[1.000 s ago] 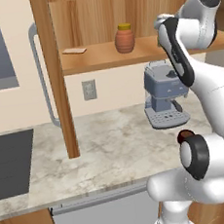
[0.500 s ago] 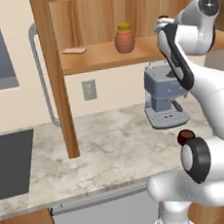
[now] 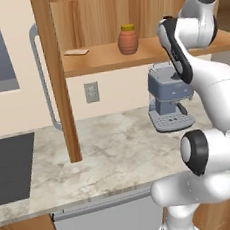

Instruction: Pick the cinnamon and honey bottle from the cabinet and place them next to the mug.

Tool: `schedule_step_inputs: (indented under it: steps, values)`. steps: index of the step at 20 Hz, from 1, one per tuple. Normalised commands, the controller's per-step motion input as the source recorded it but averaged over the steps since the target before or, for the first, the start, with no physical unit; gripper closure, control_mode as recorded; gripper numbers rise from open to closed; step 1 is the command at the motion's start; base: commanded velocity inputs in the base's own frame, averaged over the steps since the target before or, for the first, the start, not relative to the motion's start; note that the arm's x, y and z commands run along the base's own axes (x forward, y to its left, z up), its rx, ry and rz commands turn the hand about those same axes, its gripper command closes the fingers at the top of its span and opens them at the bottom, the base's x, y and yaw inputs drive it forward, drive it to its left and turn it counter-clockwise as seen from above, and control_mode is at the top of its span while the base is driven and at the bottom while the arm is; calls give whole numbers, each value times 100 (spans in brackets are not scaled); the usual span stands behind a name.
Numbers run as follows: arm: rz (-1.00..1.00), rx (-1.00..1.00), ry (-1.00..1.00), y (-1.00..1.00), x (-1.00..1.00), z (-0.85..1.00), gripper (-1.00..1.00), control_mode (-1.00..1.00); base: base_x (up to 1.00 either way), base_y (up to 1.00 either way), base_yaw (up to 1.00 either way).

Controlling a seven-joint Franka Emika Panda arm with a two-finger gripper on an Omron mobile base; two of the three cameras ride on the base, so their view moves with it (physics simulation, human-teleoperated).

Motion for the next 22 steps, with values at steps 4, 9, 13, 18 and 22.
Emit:
schedule_step_inputs:
  steps: [4,9,13,18,22]
  values:
    - [0,0,-9,-17,7,-35,-100,-100,0,0,0]
    - [0,0,-9,-6,15,-30,-100,-100,0,0,0]
    - [0,0,-8,0,33,-9,-100,-100,0,0,0]
    - [0,0,0,0,39,2,-100,-100,0,0,0]
    - [0,0,0,0,25,12,-100,-100,0,0,0]
